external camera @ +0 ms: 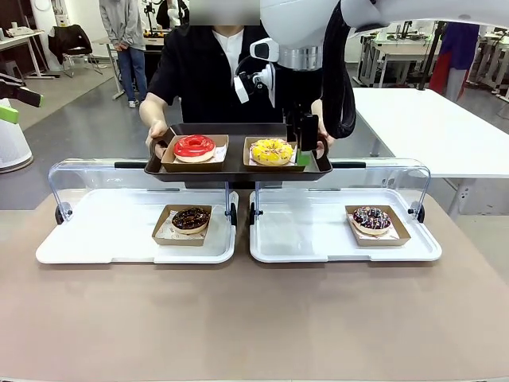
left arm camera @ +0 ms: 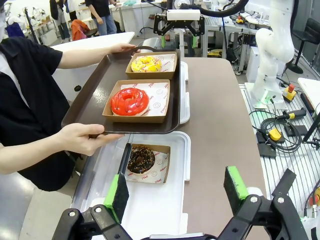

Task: Provide the desired donut to the person.
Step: Place the picked Paper togo box onto the Handle tray extended by the person.

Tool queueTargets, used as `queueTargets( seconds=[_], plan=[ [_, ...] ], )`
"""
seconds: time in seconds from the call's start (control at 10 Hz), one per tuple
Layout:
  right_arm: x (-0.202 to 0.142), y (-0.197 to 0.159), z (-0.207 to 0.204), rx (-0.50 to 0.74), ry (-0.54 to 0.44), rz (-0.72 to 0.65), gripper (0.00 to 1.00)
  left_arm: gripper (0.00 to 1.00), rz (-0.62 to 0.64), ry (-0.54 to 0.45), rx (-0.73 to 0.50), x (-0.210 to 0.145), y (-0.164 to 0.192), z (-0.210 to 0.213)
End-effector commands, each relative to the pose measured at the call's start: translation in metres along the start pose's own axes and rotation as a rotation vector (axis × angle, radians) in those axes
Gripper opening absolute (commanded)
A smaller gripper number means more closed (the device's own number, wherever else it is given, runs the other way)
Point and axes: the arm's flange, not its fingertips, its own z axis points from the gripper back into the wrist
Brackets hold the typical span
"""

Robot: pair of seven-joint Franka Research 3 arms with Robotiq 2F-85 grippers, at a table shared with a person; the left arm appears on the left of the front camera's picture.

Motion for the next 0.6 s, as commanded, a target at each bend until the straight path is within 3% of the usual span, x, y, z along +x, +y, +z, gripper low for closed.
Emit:
queueTargets(
  seconds=[0.0,0.5],
  plan=[
    [0.0004,-0.0009,-0.0023,-0.012,-0.005,-0.004,1.0,1.0,-0.003,-0.009,0.003,0.0,-0.0012,0.0009],
    [0.0004,-0.0009,-0.0023,-0.012,-0.005,-0.004,1.0,1.0,-0.003,-0.009,0.003,0.0,-0.0012,0.0009]
  ],
)
